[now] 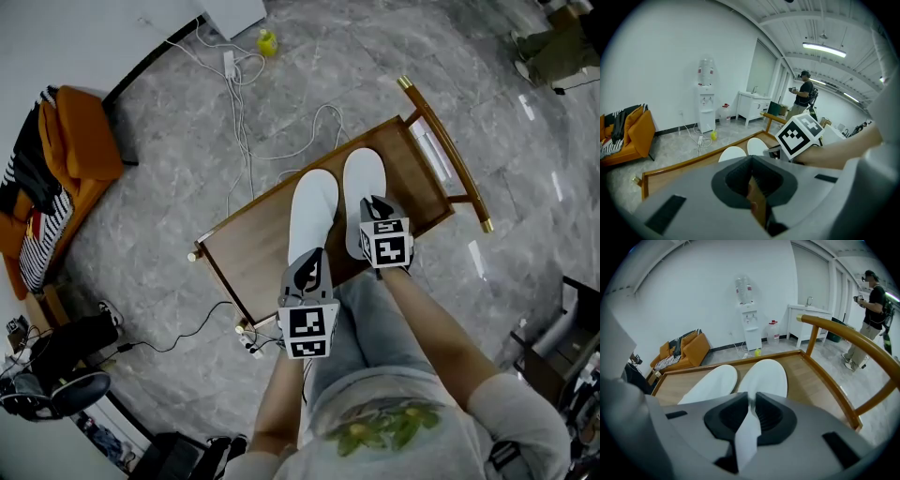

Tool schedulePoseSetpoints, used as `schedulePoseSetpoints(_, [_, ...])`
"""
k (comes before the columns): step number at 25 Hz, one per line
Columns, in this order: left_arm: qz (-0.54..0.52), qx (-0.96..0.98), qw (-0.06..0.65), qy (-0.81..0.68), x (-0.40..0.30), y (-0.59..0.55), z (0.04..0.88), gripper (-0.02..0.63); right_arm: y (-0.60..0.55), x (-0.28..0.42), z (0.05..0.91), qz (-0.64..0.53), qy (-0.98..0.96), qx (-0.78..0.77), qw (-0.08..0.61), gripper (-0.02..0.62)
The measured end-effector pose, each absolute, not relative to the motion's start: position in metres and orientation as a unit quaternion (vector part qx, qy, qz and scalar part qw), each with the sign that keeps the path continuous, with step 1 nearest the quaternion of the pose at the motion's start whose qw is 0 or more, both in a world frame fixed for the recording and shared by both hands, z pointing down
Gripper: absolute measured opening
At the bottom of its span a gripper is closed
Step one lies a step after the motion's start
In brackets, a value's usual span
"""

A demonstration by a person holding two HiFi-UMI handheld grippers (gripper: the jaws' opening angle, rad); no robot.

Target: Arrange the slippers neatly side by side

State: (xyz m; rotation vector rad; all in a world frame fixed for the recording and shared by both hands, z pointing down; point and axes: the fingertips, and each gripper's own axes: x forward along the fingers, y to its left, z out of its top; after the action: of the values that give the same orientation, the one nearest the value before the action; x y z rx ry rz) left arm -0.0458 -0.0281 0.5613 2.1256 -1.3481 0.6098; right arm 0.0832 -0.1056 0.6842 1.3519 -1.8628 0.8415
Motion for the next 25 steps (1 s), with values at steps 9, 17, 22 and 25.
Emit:
schedulePoseSetpoints(9, [0.227, 0.788, 0.276, -0.501, -0.045, -0.028, 0.564, 0.015, -0.113, 0.082, 0.675, 0.289, -0.748, 0.482, 0.353, 0.048])
schedulePoseSetpoints(17, [0.227, 0.788, 0.281, -0.499, -0.042, -0.026, 0.568, 0.015, -0.119, 0.083, 0.672, 0.249, -0.781, 0.428, 0.381, 0.048])
schedulePoseSetpoints(22, [0.227, 0.787, 0.284, -0.499, -0.045, -0.026, 0.568, 0.015, -0.118, 0.079, 0.674, 0.235, -0.794, 0.389, 0.405, 0.046])
schedulePoseSetpoints(25, [0.227, 0.786, 0.285, -0.499, -0.047, -0.026, 0.569, 0.015, -0.114, 0.078, 0.676, 0.238, -0.794, 0.374, 0.416, 0.046])
